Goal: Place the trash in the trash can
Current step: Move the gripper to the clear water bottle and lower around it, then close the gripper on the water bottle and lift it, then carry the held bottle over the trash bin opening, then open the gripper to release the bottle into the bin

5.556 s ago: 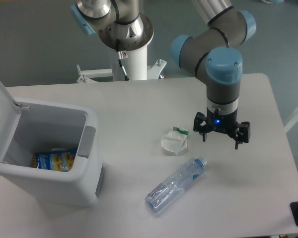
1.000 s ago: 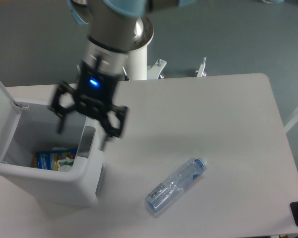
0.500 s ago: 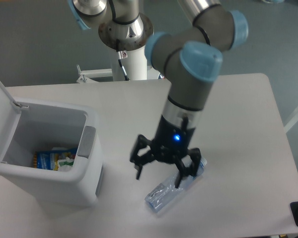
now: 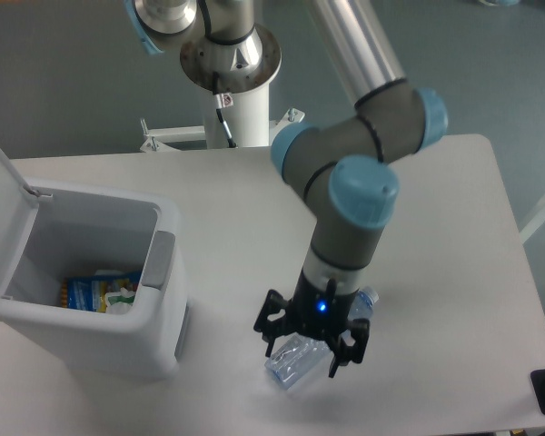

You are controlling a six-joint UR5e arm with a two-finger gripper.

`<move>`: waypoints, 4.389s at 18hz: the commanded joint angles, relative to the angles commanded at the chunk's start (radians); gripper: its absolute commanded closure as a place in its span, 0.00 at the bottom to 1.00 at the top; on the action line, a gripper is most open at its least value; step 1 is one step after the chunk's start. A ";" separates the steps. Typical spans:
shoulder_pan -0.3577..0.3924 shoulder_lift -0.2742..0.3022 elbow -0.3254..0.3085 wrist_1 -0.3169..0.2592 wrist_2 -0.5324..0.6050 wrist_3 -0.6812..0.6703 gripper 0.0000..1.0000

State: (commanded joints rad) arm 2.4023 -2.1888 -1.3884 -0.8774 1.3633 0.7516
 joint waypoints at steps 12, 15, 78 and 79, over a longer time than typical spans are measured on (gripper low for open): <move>-0.035 -0.057 0.035 -0.078 0.117 0.120 0.00; -0.038 -0.072 0.034 -0.081 0.118 0.121 0.00; -0.036 0.353 -0.020 0.038 -0.978 -0.244 0.00; -0.016 0.353 -0.023 0.038 -0.978 -0.244 0.00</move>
State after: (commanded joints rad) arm 2.3867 -1.8362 -1.4112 -0.8391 0.3850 0.5077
